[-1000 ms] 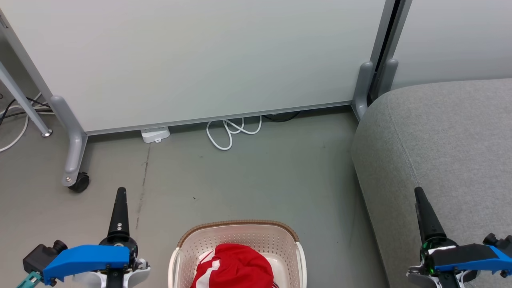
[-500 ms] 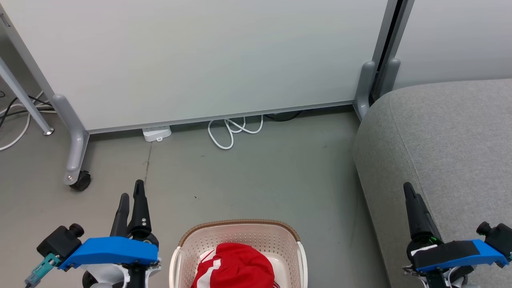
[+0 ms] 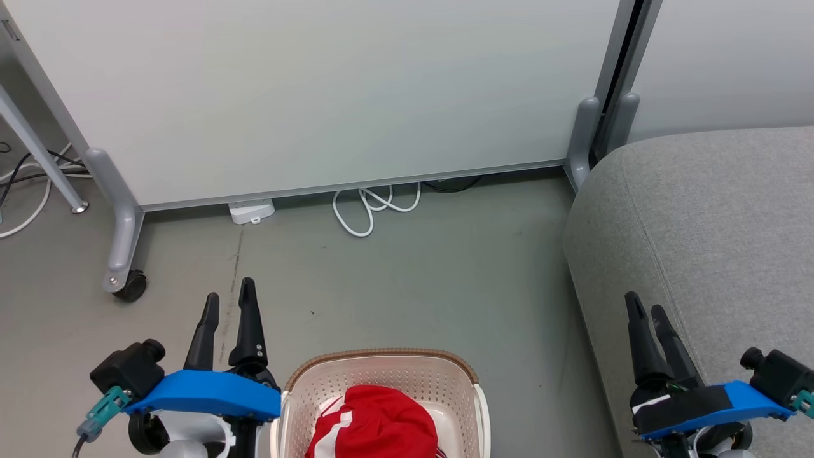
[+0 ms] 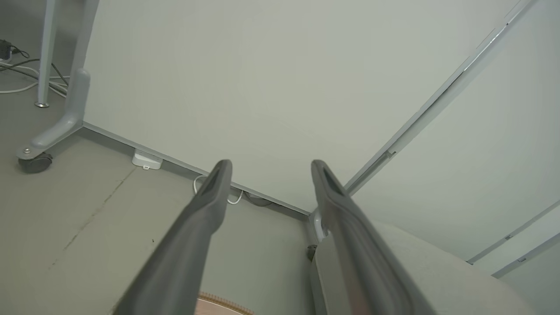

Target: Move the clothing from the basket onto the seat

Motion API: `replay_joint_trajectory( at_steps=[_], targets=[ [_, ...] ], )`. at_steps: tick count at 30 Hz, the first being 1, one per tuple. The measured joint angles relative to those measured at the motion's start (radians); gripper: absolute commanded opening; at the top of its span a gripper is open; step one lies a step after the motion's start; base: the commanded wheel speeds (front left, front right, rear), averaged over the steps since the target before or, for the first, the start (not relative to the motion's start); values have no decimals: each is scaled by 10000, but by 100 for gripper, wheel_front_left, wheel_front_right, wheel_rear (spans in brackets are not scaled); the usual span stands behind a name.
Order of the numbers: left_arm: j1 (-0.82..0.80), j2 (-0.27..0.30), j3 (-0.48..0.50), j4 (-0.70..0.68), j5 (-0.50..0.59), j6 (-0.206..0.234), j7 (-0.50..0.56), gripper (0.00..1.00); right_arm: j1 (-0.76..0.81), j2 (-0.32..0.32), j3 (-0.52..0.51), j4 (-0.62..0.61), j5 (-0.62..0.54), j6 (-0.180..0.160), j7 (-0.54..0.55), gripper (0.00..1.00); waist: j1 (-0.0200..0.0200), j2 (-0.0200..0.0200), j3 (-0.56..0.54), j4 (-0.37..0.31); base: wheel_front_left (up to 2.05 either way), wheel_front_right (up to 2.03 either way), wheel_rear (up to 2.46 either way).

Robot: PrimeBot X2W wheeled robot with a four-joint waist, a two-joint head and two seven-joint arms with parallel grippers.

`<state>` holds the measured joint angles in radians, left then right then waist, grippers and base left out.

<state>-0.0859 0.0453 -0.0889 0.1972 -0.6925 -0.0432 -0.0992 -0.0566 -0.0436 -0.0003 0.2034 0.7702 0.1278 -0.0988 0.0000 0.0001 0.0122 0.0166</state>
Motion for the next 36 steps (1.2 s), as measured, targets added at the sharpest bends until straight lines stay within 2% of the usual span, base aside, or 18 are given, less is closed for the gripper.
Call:
replay_joint_trajectory(
  at_steps=[12, 36],
  targets=[
    [-152, 121, -531, 86, 1561, 186, -368, 100, -57, -6, 186, 12, -1484, 10, -364, 100, -1, 0, 22, 52, 0, 0, 0],
    [-340, 196, -1131, -10, 3916, 439, -961, 100, -116, -21, 474, -73, -3749, 13, -959, 100, 0, 0, 79, 133, 0, 0, 0]
  ],
)
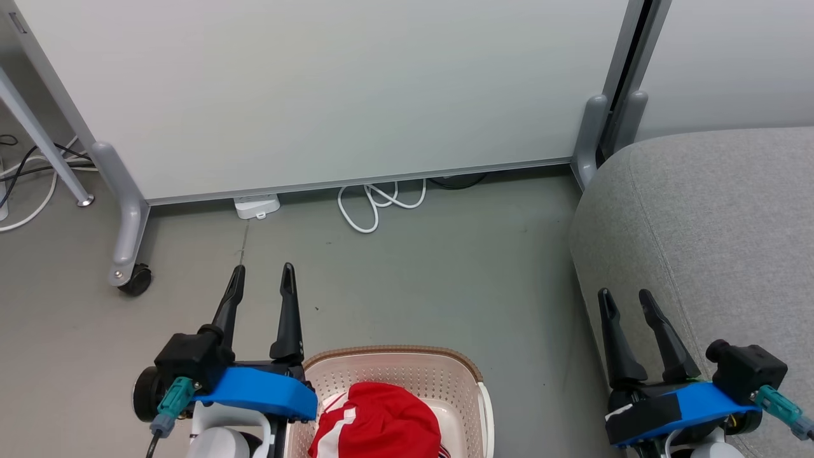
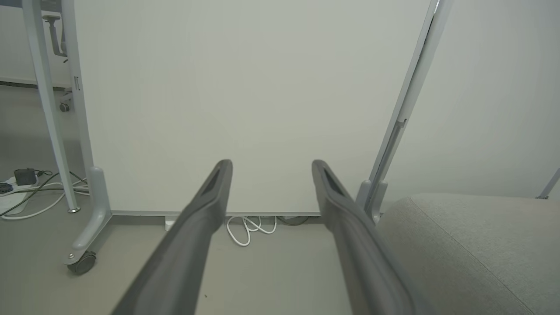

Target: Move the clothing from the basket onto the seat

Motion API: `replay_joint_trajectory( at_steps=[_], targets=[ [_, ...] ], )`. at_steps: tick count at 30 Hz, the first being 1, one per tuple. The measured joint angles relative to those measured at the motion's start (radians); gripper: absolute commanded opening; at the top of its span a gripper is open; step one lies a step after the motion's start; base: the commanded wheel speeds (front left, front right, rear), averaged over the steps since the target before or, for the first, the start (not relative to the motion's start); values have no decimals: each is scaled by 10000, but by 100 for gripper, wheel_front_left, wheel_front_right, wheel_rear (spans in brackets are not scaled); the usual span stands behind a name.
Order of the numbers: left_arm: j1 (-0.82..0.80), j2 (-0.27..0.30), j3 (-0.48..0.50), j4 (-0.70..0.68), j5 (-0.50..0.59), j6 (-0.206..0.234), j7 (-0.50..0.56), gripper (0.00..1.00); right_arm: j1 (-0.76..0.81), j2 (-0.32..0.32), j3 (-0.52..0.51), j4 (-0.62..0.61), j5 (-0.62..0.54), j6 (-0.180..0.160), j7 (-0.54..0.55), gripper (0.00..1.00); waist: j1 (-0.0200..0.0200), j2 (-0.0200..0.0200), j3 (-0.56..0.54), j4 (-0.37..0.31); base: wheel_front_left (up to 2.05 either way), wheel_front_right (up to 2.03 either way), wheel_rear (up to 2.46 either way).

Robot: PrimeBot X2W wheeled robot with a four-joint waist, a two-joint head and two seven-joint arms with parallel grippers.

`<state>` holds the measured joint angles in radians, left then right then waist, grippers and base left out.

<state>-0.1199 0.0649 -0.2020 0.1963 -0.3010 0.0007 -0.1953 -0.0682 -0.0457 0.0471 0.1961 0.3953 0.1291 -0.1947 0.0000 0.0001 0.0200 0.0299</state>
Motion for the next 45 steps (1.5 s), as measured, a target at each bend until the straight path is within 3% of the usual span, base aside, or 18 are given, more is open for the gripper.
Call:
replay_joint_trajectory(
  at_steps=[30, 45],
  targets=[
    [-106, 0, -512, -109, 2378, 176, -560, 100, -90, -15, 349, -81, -2313, 2, -581, 100, 0, 0, 107, 107, 0, 0, 0],
    [-120, -27, -591, -148, 2778, 192, -665, 100, -99, -19, 420, -119, -2702, 4, -677, 100, 0, 0, 206, 134, 0, 0, 0]
  ],
)
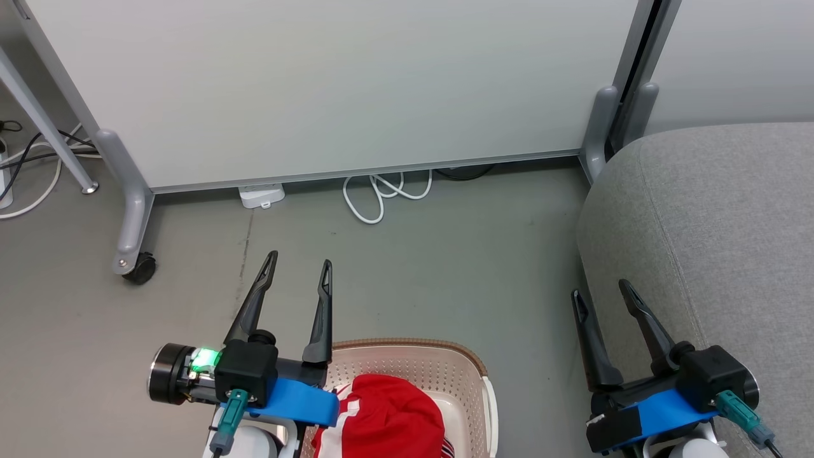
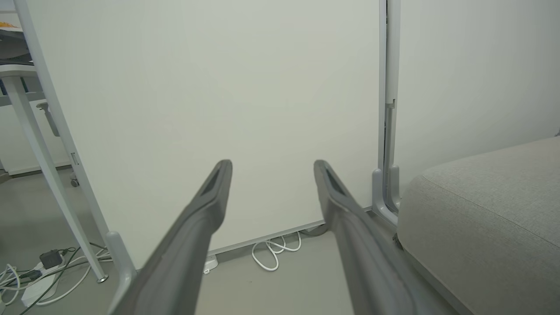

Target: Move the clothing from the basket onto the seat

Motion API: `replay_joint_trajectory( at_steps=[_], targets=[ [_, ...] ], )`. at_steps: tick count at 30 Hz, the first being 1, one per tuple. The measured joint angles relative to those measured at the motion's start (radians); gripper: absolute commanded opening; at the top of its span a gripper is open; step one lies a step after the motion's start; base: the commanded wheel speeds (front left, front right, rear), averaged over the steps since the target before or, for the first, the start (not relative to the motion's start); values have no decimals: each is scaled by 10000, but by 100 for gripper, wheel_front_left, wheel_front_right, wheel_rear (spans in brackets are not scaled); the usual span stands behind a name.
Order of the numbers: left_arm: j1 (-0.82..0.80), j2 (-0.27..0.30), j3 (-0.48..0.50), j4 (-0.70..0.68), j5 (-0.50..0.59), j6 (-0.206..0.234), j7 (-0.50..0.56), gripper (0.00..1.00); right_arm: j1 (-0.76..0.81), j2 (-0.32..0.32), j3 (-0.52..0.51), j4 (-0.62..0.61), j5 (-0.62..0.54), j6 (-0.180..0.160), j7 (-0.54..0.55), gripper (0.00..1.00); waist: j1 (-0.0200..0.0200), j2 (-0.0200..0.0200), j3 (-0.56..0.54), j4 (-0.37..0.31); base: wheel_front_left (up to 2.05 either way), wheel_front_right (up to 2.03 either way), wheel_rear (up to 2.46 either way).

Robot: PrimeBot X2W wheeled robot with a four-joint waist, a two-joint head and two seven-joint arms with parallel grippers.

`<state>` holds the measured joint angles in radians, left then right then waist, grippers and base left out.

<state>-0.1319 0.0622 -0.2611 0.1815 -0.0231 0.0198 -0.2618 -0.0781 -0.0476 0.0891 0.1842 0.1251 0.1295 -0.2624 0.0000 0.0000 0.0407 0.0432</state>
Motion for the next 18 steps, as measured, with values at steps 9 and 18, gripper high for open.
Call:
replay_joint_trajectory(
  at_steps=[9, 18],
  targets=[
    [-408, -12, -59, 111, 0, -259, 0, 100, -160, -2, -136, -25, -42, 0, -2, 100, 0, 0, 206, 9, 0, 0, 0],
    [-1970, 255, -619, 1384, 173, -1103, -12, 100, -828, -4, -240, -224, -276, 0, -2, 100, 0, 0, 999, -142, 0, 0, 0]
  ],
)
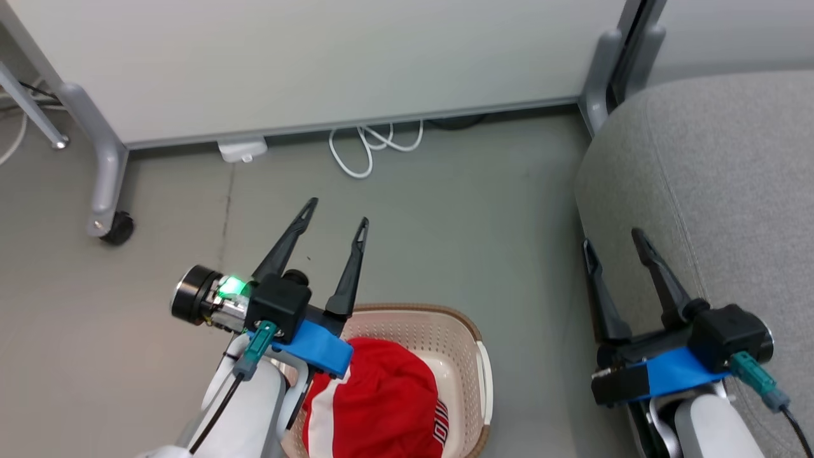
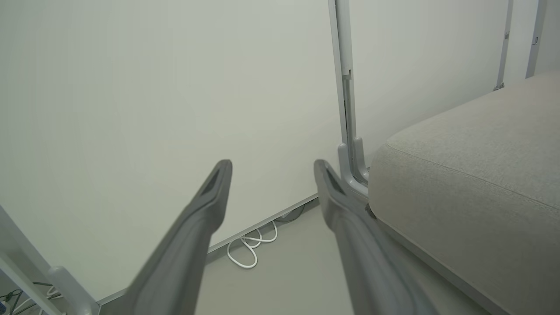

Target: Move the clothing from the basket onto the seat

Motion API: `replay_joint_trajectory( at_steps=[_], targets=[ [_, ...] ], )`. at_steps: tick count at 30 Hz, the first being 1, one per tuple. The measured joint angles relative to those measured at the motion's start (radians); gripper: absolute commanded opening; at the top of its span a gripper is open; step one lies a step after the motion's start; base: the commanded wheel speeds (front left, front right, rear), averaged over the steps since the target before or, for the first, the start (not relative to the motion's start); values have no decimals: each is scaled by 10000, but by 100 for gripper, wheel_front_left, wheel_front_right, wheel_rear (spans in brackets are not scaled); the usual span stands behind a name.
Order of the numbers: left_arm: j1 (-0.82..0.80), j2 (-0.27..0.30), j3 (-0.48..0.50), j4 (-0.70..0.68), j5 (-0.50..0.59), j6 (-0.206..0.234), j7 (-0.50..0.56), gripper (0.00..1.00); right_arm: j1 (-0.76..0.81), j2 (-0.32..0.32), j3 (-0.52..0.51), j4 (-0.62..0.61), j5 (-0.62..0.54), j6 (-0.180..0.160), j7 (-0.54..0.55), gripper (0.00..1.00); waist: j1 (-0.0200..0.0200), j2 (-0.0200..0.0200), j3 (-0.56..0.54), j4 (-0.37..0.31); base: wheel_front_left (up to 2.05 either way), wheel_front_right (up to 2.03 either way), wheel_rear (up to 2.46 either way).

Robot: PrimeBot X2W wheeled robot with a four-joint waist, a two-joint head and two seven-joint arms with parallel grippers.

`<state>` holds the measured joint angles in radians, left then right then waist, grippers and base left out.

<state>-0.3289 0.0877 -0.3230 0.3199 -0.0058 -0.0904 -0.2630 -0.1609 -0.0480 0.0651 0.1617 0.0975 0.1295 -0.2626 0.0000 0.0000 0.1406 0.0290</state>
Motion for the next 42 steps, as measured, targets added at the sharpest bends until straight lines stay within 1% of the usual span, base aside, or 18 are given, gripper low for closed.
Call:
replay_joint_trajectory(
  at_steps=[7, 11, 22, 26, 29, 31, 35, 38, 42],
  targets=[
    [-1118, 366, -1074, 1756, 173, -332, 0, 100, -820, -6, -29, -286, 8, 0, -2, 100, 1, 0, 1113, -389, 0, 0, 0],
    [-1702, 571, -1962, 2732, 261, -349, 0, 100, -1178, -8, 21, -464, 54, 0, -2, 100, 1, 0, 1854, -658, 0, 0, 0],
    [-3393, 1229, -4847, 5574, -456, -395, 0, 100, -2281, -10, 224, -848, 284, 2, -2, 100, 2, 0, 3946, -1349, 0, 0, 0],
    [-4024, 1277, -5910, 7031, -765, -395, 23, 100, -2680, -12, 282, -1035, 324, 2, -2, 100, 3, -1, 4687, -1528, 0, 0, 0],
    [-4439, 1258, -6822, 8013, -945, -397, 401, 100, -2899, -12, 280, -1131, 360, 2, -2, 100, 3, -1, 5212, -1639, 0, 0, 0],
    [-4767, 1258, -7444, 8426, -980, -397, 591, 100, -3045, -12, 276, -1191, 359, 2, -2, 100, 3, 0, 5555, -1703, 0, 0, 0],
    [-5427, 1342, -8389, 8968, -1091, -397, 897, 100, -3261, -12, 282, -1321, 359, 0, -2, 100, 2, -1, 6223, -1786, 0, 0, 0],
    [-5949, 1563, -8798, 9248, -1185, -397, 1250, 100, -3387, -13, 336, -1430, 359, 2, -2, 100, 2, -1, 6702, -1825, 0, 0, 0],
    [-6469, 1701, -9005, 9446, -1367, -397, 1839, 100, -3544, -12, 368, -1599, 359, 2, -2, 100, 2, -1, 7302, -1854, 0, 0, 0]
  ],
)
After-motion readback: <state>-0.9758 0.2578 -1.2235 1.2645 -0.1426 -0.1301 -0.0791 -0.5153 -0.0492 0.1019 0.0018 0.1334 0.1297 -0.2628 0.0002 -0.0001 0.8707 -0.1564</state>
